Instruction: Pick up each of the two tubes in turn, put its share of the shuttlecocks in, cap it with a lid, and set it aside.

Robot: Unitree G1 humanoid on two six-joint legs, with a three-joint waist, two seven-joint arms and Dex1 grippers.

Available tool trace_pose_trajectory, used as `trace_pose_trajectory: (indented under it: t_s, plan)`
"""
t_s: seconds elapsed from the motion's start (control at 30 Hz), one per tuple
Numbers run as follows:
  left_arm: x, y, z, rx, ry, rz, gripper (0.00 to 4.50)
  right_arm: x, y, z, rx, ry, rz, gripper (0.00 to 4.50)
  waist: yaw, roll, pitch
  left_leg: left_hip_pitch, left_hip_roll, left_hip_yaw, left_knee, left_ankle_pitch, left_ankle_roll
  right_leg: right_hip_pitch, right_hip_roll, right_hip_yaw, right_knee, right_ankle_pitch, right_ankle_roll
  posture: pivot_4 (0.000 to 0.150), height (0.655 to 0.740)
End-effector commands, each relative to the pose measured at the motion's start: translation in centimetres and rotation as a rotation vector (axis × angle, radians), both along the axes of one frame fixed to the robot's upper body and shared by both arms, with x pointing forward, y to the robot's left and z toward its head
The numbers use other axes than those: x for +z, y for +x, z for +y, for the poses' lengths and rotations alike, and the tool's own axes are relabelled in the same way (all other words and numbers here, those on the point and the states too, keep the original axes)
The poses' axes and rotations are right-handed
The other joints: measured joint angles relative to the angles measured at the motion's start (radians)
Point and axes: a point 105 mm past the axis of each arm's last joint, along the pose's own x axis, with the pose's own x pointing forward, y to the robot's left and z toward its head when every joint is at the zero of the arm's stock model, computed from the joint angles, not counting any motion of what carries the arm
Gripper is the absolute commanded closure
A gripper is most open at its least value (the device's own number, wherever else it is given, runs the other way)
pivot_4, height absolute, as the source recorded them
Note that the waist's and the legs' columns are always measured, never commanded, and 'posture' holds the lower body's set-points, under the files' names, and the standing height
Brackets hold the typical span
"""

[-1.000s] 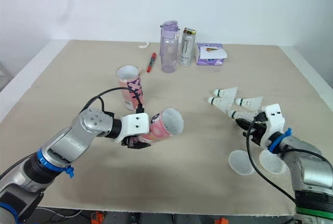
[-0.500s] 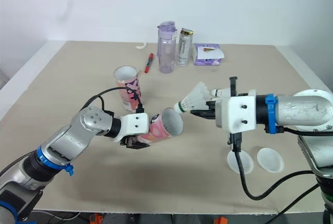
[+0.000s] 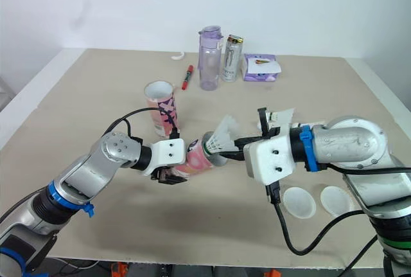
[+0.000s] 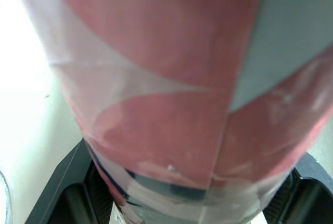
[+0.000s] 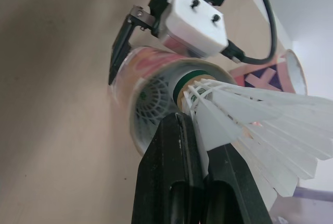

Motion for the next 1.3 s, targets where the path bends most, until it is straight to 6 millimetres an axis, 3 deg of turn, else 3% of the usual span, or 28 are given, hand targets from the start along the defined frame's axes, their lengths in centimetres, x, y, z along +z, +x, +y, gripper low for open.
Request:
trace_pose_trajectory:
  t_s: [0.03, 0.13, 0.17, 0.2, 0.23, 0.3, 0.43, 0.53, 0.63, 0.67, 0.7, 0.8, 0.93, 1.2, 1.3]
  plan:
    - [-2.5, -0.2, 0.7, 0.049, 0.054, 0.085, 1.49, 0.8, -0.4, 0.9, 0.042, -0.007, -0.012, 3.18, 0.000, 0.000, 0.000, 0.000, 0.000, 0.000, 0.000, 0.000, 0.000, 0.000, 0.000, 0.000, 0.000, 0.000, 0.000, 0.150, 0.7400]
    - [-2.5, -0.1, 0.7, 0.052, 0.054, 0.086, 1.49, 1.8, -0.3, 1.3, 0.047, 0.010, 0.020, 2.30, 0.000, 0.000, 0.000, 0.000, 0.001, 0.000, 0.001, 0.000, 0.000, -0.001, 0.000, -0.001, 0.000, 0.001, -0.001, 0.150, 0.7400]
    - [-2.5, -0.1, 0.7, 0.052, 0.056, 0.086, 1.49, 2.4, -0.4, 1.3, 0.042, 0.045, 0.050, 1.25, 0.001, 0.000, 0.000, 0.000, 0.001, 0.000, 0.001, 0.000, 0.000, -0.001, 0.000, -0.001, 0.000, 0.001, -0.001, 0.150, 0.7400]
    - [-2.5, -0.1, 0.7, 0.051, 0.060, 0.085, 1.49, 3.5, -0.5, 1.4, 0.024, 0.130, 0.111, 1.14, 0.001, -0.001, 0.000, 0.000, 0.001, -0.001, 0.002, 0.000, 0.000, -0.001, 0.000, -0.002, 0.000, 0.001, -0.001, 0.150, 0.7400]
    - [-2.5, -0.1, 0.8, 0.049, 0.064, 0.084, 1.49, 4.5, -0.6, 1.3, 0.005, 0.199, 0.169, 0.46, 0.001, -0.001, 0.000, -0.001, 0.001, -0.001, 0.002, 0.000, 0.000, -0.001, -0.001, -0.002, 0.000, 0.001, -0.001, 0.150, 0.7400]
    - [-2.5, 0.0, 0.8, 0.046, 0.072, 0.077, 1.49, 6.0, -0.3, 0.6, -0.058, 0.298, 0.278, 0.10, 0.001, 0.000, 0.000, -0.001, 0.001, -0.001, 0.001, 0.000, 0.000, 0.000, -0.001, -0.001, 0.000, 0.001, -0.002, 0.150, 0.7400]
    - [-2.5, 0.2, 0.9, 0.042, 0.083, 0.068, 1.49, 7.0, -0.1, -0.5, -0.121, 0.380, 0.390, 0.10, 0.001, -0.001, 0.000, -0.004, 0.001, -0.003, 0.002, 0.000, 0.001, 0.001, -0.001, -0.002, 0.000, 0.002, -0.002, 0.150, 0.7400]
    - [-2.5, 0.3, 0.9, 0.038, 0.090, 0.064, 1.49, 6.6, 0.3, -1.4, -0.168, 0.356, 0.428, 0.10, 0.001, -0.001, 0.000, -0.004, 0.001, -0.004, 0.002, 0.000, 0.001, 0.001, -0.002, -0.002, 0.000, 0.002, -0.002, 0.150, 0.7400]
    - [-2.5, 0.4, 0.8, 0.034, 0.092, 0.062, 1.49, 5.3, 0.6, -1.6, -0.183, 0.281, 0.442, 0.86, 0.001, 0.000, 0.000, -0.004, 0.001, -0.003, 0.002, 0.000, 0.001, -0.003, -0.002, -0.002, 0.000, 0.002, -0.002, 0.150, 0.7400]
    - [-2.4, 0.4, 0.8, 0.033, 0.093, 0.061, 1.49, 4.7, 0.6, -1.4, -0.180, 0.245, 0.454, 1.51, 0.001, 0.000, 0.000, -0.004, 0.001, -0.003, 0.002, 0.000, 0.001, -0.004, -0.002, -0.002, 0.000, 0.002, -0.002, 0.150, 0.7400]
    - [-2.4, 0.5, 0.8, 0.031, 0.093, 0.061, 1.49, 4.2, 0.7, -1.3, -0.178, 0.218, 0.463, 1.67, 0.001, 0.000, 0.000, -0.004, 0.001, -0.002, 0.002, 0.000, 0.001, -0.004, -0.003, -0.002, 0.000, 0.002, -0.001, 0.150, 0.7400]
    - [-2.2, 0.6, 0.5, 0.028, 0.088, 0.062, 1.49, 2.4, 1.6, -0.1, -0.179, 0.122, 0.446, 3.17, 0.001, 0.000, 0.000, -0.004, 0.001, -0.001, 0.002, 0.000, 0.001, -0.005, -0.003, -0.002, 0.000, 0.002, -0.001, 0.150, 0.7400]
    - [-2.1, 0.7, 0.3, 0.030, 0.081, 0.062, 1.49, 1.6, 2.4, 1.1, -0.169, 0.072, 0.420, 4.47, 0.001, 0.001, 0.000, -0.004, 0.001, -0.001, 0.003, 0.000, 0.001, -0.006, -0.003, -0.002, 0.000, 0.002, -0.002, 0.150, 0.7400]
    - [-2.1, 0.7, 0.0, 0.031, 0.073, 0.067, 1.49, -0.2, 4.4, 3.0, -0.163, -0.065, 0.347, 4.47, 0.006, 0.001, 0.000, -0.012, -0.003, -0.001, 0.006, 0.002, 0.003, -0.008, -0.008, -0.008, 0.000, 0.002, -0.001, 0.150, 0.7400]
    - [-2.1, 0.7, 0.1, 0.034, 0.073, 0.066, 1.49, -2.1, 4.9, 4.0, -0.152, -0.156, 0.336, 4.47, 0.005, 0.001, 0.000, -0.012, -0.003, -0.001, 0.006, 0.002, 0.004, -0.007, -0.008, -0.009, 0.000, 0.002, -0.001, 0.150, 0.7400]
